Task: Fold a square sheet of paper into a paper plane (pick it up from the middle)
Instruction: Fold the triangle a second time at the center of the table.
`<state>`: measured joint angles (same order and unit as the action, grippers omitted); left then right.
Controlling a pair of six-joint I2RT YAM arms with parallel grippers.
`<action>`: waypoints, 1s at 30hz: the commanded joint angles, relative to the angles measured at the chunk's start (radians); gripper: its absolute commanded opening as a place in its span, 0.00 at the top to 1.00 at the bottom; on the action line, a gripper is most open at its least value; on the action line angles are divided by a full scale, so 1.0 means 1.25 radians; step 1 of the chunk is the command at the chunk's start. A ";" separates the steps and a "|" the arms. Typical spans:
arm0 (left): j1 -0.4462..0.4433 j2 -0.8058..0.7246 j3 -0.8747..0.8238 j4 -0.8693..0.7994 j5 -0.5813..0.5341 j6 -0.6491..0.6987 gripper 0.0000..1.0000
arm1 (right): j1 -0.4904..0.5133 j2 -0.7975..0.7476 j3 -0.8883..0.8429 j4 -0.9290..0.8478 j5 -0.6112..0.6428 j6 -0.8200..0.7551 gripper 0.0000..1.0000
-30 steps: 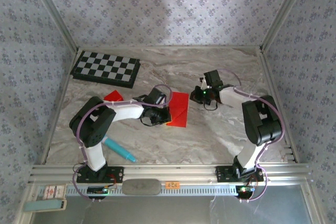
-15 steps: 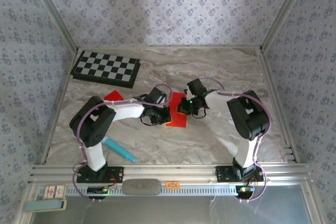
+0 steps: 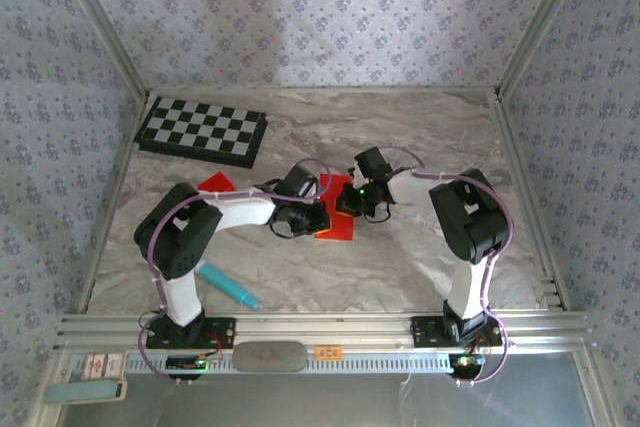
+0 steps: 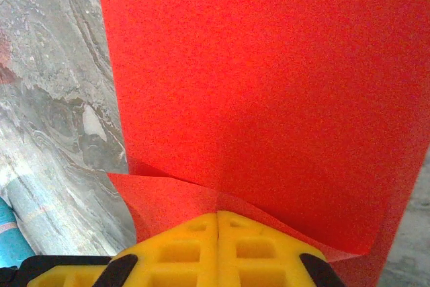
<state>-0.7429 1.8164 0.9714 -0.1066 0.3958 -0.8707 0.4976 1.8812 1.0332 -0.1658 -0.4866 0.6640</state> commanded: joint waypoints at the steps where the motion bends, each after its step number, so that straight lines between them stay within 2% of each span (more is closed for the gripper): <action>1: 0.008 0.016 -0.033 -0.001 -0.012 0.021 0.95 | -0.008 0.053 -0.003 -0.086 0.062 -0.022 1.00; 7: 0.016 0.009 -0.116 0.033 -0.011 0.011 0.97 | -0.025 0.064 0.004 -0.117 0.080 -0.063 1.00; 13: 0.008 -0.050 -0.175 0.062 0.011 0.010 0.96 | -0.036 0.078 0.020 -0.127 0.087 -0.078 1.00; 21: 0.029 -0.168 -0.161 0.013 -0.004 0.024 0.93 | -0.036 0.051 0.048 -0.113 0.021 -0.099 1.00; 25: 0.063 -0.201 -0.120 0.020 -0.018 0.003 0.85 | -0.037 -0.027 0.051 -0.085 -0.021 -0.085 0.89; 30: 0.069 -0.169 -0.056 0.054 -0.007 -0.003 0.80 | -0.042 -0.119 0.026 -0.066 -0.005 -0.038 0.74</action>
<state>-0.6640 1.5974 0.8314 -0.0673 0.3885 -0.8661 0.4534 1.8286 1.0752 -0.2512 -0.5129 0.5838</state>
